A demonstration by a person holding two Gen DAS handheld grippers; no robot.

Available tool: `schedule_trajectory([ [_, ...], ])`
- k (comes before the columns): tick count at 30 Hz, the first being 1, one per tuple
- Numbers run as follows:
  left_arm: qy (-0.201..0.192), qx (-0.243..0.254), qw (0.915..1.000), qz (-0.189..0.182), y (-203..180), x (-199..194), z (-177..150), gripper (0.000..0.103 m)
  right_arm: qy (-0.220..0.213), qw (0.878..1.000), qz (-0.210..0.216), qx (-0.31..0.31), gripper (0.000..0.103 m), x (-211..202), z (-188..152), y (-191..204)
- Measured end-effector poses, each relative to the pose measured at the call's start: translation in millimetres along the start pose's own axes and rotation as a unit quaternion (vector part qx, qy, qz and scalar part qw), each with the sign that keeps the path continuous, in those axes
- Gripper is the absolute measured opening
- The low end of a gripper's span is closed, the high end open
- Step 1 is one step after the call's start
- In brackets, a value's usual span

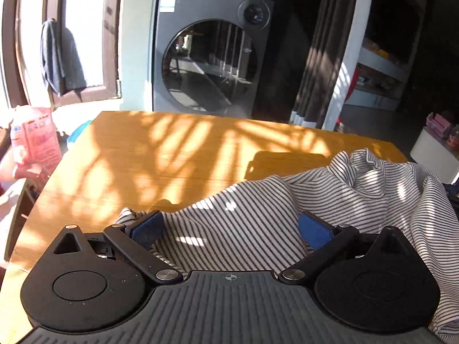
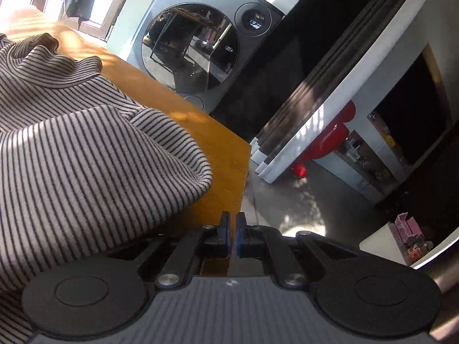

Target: Fold clothes

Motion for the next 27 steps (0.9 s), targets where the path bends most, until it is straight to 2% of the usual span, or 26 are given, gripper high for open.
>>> schedule_trajectory([
  [2,-0.019,-0.003,0.9996,0.019,8.1,-11.2,8.0,0.103,-0.015,0.999,0.007,0.049,0.006,-26.5,-5.5,-15.3],
  [4,-0.021,-0.021,0.9995,-0.011,7.4,-30.9,7.6,0.103,-0.045,0.989,0.061,0.128,0.02,-69.4,-8.9,-30.2],
  [5,-0.022,-0.03,0.9987,-0.034,3.4,-42.7,5.2,0.103,-0.06,0.975,0.115,0.181,0.041,-91.5,-12.1,-33.1],
  [6,-0.022,-0.036,0.9975,-0.056,-2.9,-53.8,1.0,0.103,-0.073,0.954,0.178,0.229,0.06,-110.4,-17.2,-33.3],
  [7,-0.021,-0.038,0.9963,-0.075,-10.2,-63.6,-5.3,0.103,-0.086,0.925,0.248,0.273,0.065,-128.0,-24.3,-30.6],
  [8,-0.02,-0.039,0.9948,-0.092,-17.2,-73.0,-12.4,0.103,-0.086,0.9,0.302,0.301,0.067,-140.7,-28.4,-23.9],
  [10,-0.013,-0.045,0.9907,-0.128,-33.6,-89.2,-30.8,0.103,-0.067,0.857,0.373,0.35,0.067,-159.0,-43.2,-6.4],
  [11,-0.007,-0.051,0.9876,-0.149,-40.8,-97.4,-41.7,0.103,-0.043,0.826,0.407,0.388,0.067,-160.9,-51.9,4.8],
  [13,0.011,-0.059,0.98,-0.19,-55.7,-110.5,-65.3,0.103,0.006,0.773,0.442,0.454,0.067,-153.8,-66.7,21.9],
  [15,0.018,-0.055,0.976,-0.21,-67.0,-118.4,-86.5,0.103,0.038,0.74,0.45,0.499,0.067,-143.6,-73.2,38.1],
  [17,0.014,-0.048,0.9748,-0.217,-75.1,-122.1,-105.6,0.103,0.03,0.746,0.441,0.497,0.065,-139.6,-66.9,51.6],
  [18,0.015,-0.046,0.9751,-0.217,-77.5,-120.9,-112.1,0.103,0.026,0.752,0.438,0.492,0.05,-138.0,-62.8,57.7],
  [19,0.018,-0.043,0.9753,-0.216,-79.0,-118.8,-116.5,0.103,0.025,0.765,0.439,0.471,0.037,-137.9,-54.8,61.6],
  [20,0.023,-0.037,0.9765,-0.211,-79.6,-114.6,-120.9,0.103,0.023,0.777,0.44,0.45,0.011,-137.8,-46.8,65.5],
  [21,0.028,-0.032,0.9779,-0.204,-78.8,-111.1,-122.7,0.103,0.019,0.788,0.439,0.43,0.006,-139.0,-39.7,66.2],
  [23,0.03,-0.027,0.9788,-0.201,-72.8,-109.4,-119.2,0.103,-0.009,0.808,0.426,0.407,0.005,-151.3,-33.6,41.0],
  [25,0.02,-0.001,0.9814,-0.191,-66.1,-111.6,-115.5,0.103,-0.058,0.842,0.366,0.392,0.004,-169.1,-35.2,-11.7],
  [27,0.022,0.006,0.9816,-0.19,-58.3,-111.7,-112.1,0.103,-0.094,0.869,0.273,0.401,0.003,-184.5,-42.7,-75.2],
])
Point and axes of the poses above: each gripper's, at about its wrist camera, not at the fingertips, and x roughly the way its jaws point, y to its left, z to its top, the point moved 3 cm from there along x, roughly the way its jaws point, and after that the axes turned 15 degrees about -x, right-handed, at the moved point
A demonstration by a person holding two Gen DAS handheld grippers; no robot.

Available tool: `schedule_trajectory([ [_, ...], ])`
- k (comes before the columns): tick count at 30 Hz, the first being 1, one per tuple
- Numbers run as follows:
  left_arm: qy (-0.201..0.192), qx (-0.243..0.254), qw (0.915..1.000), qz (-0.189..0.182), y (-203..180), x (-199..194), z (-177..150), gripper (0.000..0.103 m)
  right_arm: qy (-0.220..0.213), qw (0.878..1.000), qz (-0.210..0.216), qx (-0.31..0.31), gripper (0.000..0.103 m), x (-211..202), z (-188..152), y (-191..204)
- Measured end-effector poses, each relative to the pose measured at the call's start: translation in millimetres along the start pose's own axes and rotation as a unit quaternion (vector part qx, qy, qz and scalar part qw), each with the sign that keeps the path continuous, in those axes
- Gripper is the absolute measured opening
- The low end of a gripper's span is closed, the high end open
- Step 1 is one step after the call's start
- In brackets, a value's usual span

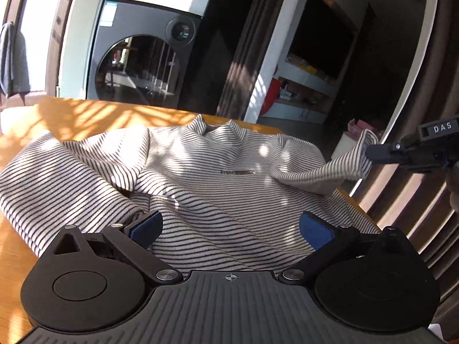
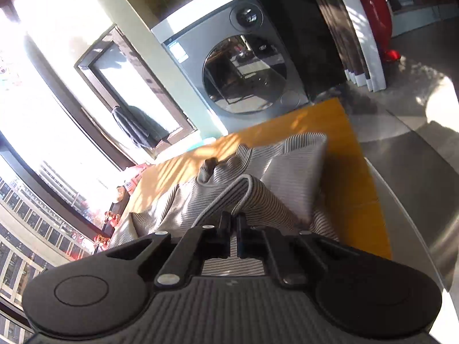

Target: Fold clothes

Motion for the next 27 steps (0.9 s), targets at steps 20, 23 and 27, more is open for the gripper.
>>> schedule_trajectory([
  [20,0.025,-0.02,0.9994,0.009,9.7,0.9,-3.6,0.103,-0.099,0.994,-0.003,-0.045,0.002,-10.1,88.4,1.3],
  [23,0.04,-0.016,0.999,0.011,7.2,4.0,-4.0,0.103,-0.054,0.996,0.006,0.077,0.017,0.6,33.4,-56.4],
  [27,0.04,-0.01,0.9991,0.01,7.4,0.7,-1.8,0.103,0.004,0.979,0.039,0.2,0.029,25.5,-37.5,-95.5],
])
Point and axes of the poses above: each gripper's, at about its wrist camera, not at the fingertips, and x roughly the way its jaws point, y to its left, z to its top, the point moved 3 cm from there along x, roughly the way its jaws point, and after that the axes turned 15 degrees about -x, right-handed, at the moved point
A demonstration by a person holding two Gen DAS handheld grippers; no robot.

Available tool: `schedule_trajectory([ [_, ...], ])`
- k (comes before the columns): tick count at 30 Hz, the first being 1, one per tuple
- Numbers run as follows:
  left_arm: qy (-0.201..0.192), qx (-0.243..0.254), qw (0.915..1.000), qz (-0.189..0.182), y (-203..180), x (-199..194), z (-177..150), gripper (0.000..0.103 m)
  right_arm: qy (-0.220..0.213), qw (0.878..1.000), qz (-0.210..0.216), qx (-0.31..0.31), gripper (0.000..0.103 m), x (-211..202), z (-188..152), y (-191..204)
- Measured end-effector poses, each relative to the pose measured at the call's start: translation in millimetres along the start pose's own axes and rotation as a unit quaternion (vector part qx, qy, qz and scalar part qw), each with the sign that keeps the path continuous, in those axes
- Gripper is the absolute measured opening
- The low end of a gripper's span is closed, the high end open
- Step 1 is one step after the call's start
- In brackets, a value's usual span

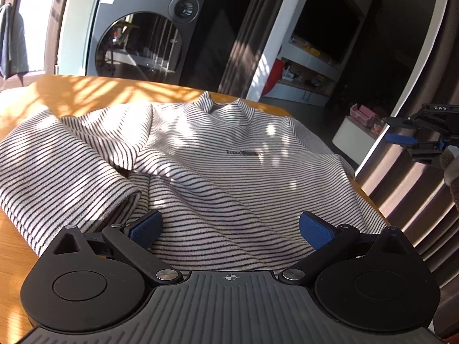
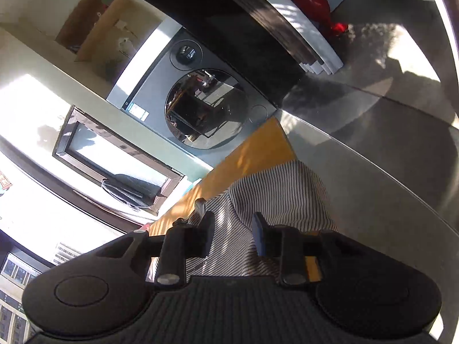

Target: Fold clothes

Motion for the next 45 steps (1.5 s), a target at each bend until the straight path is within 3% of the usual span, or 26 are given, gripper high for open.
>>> schedule_trajectory([
  [2,-0.022,0.023,0.9993,0.02,-1.1,-11.7,2.9,0.103,0.018,1.0,-0.014,-0.019,0.03,8.1,-16.3,-2.3],
  [4,-0.051,0.087,0.993,0.062,0.0,-29.1,5.7,0.103,0.03,0.997,-0.026,-0.071,0.034,13.8,-28.1,8.2],
  [6,-0.076,0.158,0.9776,0.116,3.1,-45.5,7.6,0.103,0.034,0.993,-0.025,-0.114,0.043,18.1,-33.4,24.0],
  [10,-0.058,0.238,0.9483,0.202,19.9,-51.4,6.4,0.102,0.034,0.98,0.005,-0.196,0.048,29.9,-39.6,71.6],
  [12,-0.043,0.27,0.9311,0.242,28.0,-45.5,3.0,0.083,0.038,0.973,0.027,-0.226,0.049,38.4,-45.2,96.5],
  [13,-0.035,0.282,0.9233,0.258,31.4,-40.7,2.2,0.051,0.04,0.969,0.038,-0.24,0.049,43.1,-48.4,109.3],
  [14,-0.028,0.284,0.9215,0.264,34.9,-37.3,3.6,0.025,0.045,0.965,0.046,-0.255,0.049,48.4,-53.1,123.0],
  [15,-0.024,0.278,0.9237,0.263,38.5,-35.3,6.4,0.015,0.048,0.959,0.052,-0.273,0.049,54.0,-59.0,138.3],
  [17,-0.033,0.243,0.9383,0.244,40.7,-38.9,20.1,0.008,0.052,0.947,0.065,-0.309,0.049,63.7,-71.5,166.8],
  [21,-0.075,0.177,0.9631,0.189,27.7,-62.2,44.8,0.006,0.085,0.937,0.127,-0.312,0.049,90.3,-94.7,208.5],
  [24,-0.087,0.15,0.9734,0.15,14.6,-76.9,54.6,0.006,0.103,0.926,0.153,-0.33,0.049,110.9,-115.6,236.9],
  [27,-0.1,0.153,0.9738,0.136,1.5,-87.1,57.1,0.006,0.083,0.92,0.173,-0.342,0.049,118.2,-125.6,259.7],
  [30,-0.111,0.166,0.9703,0.137,-7.9,-92.3,57.6,0.006,0.048,0.927,0.194,-0.316,0.049,115.2,-116.5,267.8],
  [40,-0.115,0.159,0.9747,0.108,-18.6,-79.5,49.9,0.006,0.032,0.933,0.208,-0.293,0.048,103.4,-94.0,265.1],
  [45,-0.105,0.141,0.9803,0.091,-17.1,-74.3,45.1,0.006,0.041,0.932,0.17,-0.318,0.048,114.9,-96.1,267.7],
])
Point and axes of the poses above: each gripper's, at about its wrist camera, not at the fingertips, and x roughly the way its jaws point, y to its left, z to its top, the point moved 3 cm from there along x, roughly the way its jaws point, and after that the axes turned 15 degrees about -x, right-handed, at the moved point
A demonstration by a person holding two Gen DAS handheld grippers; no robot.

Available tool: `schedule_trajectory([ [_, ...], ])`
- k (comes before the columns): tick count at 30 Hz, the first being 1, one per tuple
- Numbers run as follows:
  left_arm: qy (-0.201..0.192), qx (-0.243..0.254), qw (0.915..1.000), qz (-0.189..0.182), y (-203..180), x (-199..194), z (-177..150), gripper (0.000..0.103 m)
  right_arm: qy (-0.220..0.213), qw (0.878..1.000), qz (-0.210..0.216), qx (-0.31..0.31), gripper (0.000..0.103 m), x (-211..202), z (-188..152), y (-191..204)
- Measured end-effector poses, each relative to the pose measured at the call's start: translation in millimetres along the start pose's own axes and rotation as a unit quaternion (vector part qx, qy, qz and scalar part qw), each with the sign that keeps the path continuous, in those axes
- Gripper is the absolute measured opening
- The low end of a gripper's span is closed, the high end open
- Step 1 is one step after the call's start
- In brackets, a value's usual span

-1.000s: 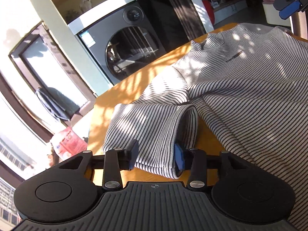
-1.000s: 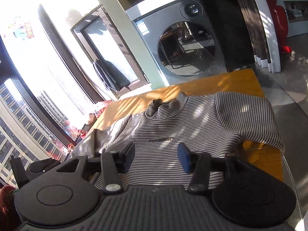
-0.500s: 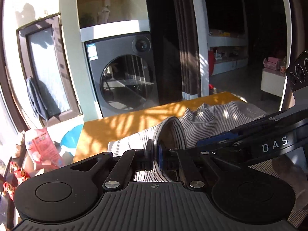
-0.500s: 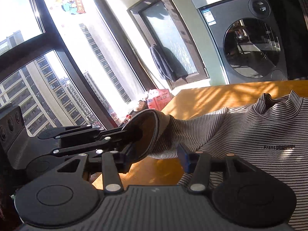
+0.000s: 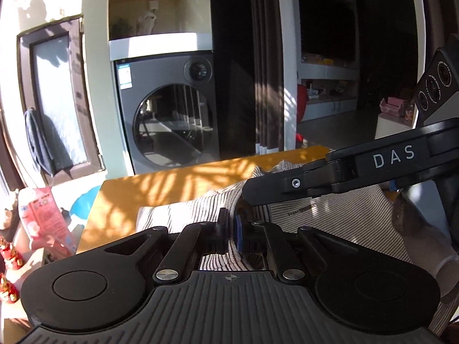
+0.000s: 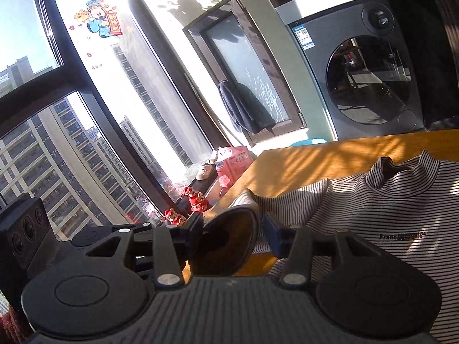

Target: Fold clothes

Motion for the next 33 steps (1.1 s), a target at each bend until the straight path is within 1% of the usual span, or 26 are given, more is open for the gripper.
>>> schedule_trajectory([
  [2,0.003,-0.007,0.9999,-0.008,-0.6,0.6,-1.8,0.006,0.001,1.0,-0.011,0.006,0.048,5.5,-2.6,-3.4],
  [4,0.006,-0.012,0.9999,-0.008,0.5,2.5,-3.1,0.006,0.005,1.0,-0.002,0.029,0.042,11.1,-5.1,-12.0],
  [5,0.008,-0.017,0.9998,-0.006,2.1,4.4,-3.6,0.006,0.005,0.999,0.005,0.04,0.038,12.9,-6.6,-15.5],
  [7,0.009,-0.027,0.9996,0.004,6.8,9.1,-3.8,0.006,0.009,0.998,0.013,0.063,0.038,15.3,-11.4,-23.6],
  [9,0.002,-0.042,0.9989,0.019,15.0,13.0,-1.7,0.006,0.013,0.997,0.012,0.073,0.038,13.3,-16.9,-29.0],
  [10,0.002,-0.053,0.9984,0.019,18.9,14.7,-0.1,0.006,0.013,0.997,0.011,0.077,0.038,11.3,-19.8,-31.4],
  [12,0.006,-0.069,0.9975,0.009,22.6,18.7,2.5,0.006,0.011,0.997,0.012,0.081,0.038,6.5,-25.1,-34.4],
  [14,0.004,-0.066,0.9978,0.002,18.9,21.3,4.0,0.006,0.012,0.997,0.013,0.075,0.038,5.6,-26.9,-34.1],
  [17,0.004,-0.067,0.9976,-0.016,12.5,21.1,4.2,0.006,0.023,0.998,0.001,0.06,0.038,14.6,-27.3,-33.6],
  [19,0.006,-0.076,0.9965,-0.034,11.1,17.4,4.5,0.006,0.031,0.998,0.004,0.061,0.038,25.7,-28.9,-35.3],
  [20,0.007,-0.082,0.9957,-0.043,10.8,14.8,5.2,0.006,0.034,0.997,0.009,0.063,0.032,32.0,-29.8,-36.1],
  [21,0.006,-0.086,0.9949,-0.052,10.2,12.0,6.2,0.006,0.037,0.997,0.015,0.062,0.016,38.3,-30.5,-36.4],
  [22,0.002,-0.089,0.9944,-0.058,9.7,9.0,7.6,0.007,0.039,0.998,0.023,0.052,0.007,43.8,-29.6,-34.7],
  [23,-0.004,-0.091,0.9939,-0.062,9.3,5.9,9.0,0.01,0.036,0.998,0.024,0.04,0.004,45.4,-27.0,-33.3],
  [24,-0.012,-0.095,0.9935,-0.062,9.9,2.5,10.6,0.015,0.025,0.999,0.018,0.023,0.004,43.4,-19.8,-32.2],
  [25,-0.021,-0.1,0.9929,-0.061,11.9,-0.6,12.6,0.034,0.012,1.0,0.006,0.006,0.004,37.0,-10.0,-33.4],
  [26,-0.029,-0.107,0.9921,-0.059,15.0,-3.1,14.6,0.061,-0.004,1.0,-0.01,-0.01,0.004,27.6,1.0,-37.0],
  [27,-0.038,-0.113,0.9913,-0.056,18.7,-4.9,16.0,0.07,-0.021,0.999,-0.024,-0.019,0.004,16.1,12.2,-44.1],
  [28,-0.044,-0.118,0.9906,-0.053,22.1,-5.2,16.6,0.075,-0.036,0.998,-0.042,-0.023,0.004,1.9,23.3,-54.9],
  [30,-0.038,-0.127,0.9899,-0.049,26.6,0.8,16.3,0.076,-0.053,0.995,-0.083,-0.025,0.004,-25.4,36.8,-79.6],
  [31,-0.032,-0.133,0.9895,-0.048,27.9,5.1,15.5,0.076,-0.057,0.992,-0.106,-0.025,0.004,-38.3,39.9,-94.0],
  [33,-0.014,-0.141,0.9885,-0.054,26.0,16.8,12.9,0.08,-0.051,0.988,-0.145,-0.018,0.004,-55.4,37.5,-118.5],
])
Point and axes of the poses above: each gripper's, at about its wrist camera, not at the fingertips, and x roughly the way its jaws point, y to its left, z to its top, the point moved 3 cm from there along x, roughly the way its jaws point, and after that the axes turned 15 degrees about -x, right-handed, at the moved point
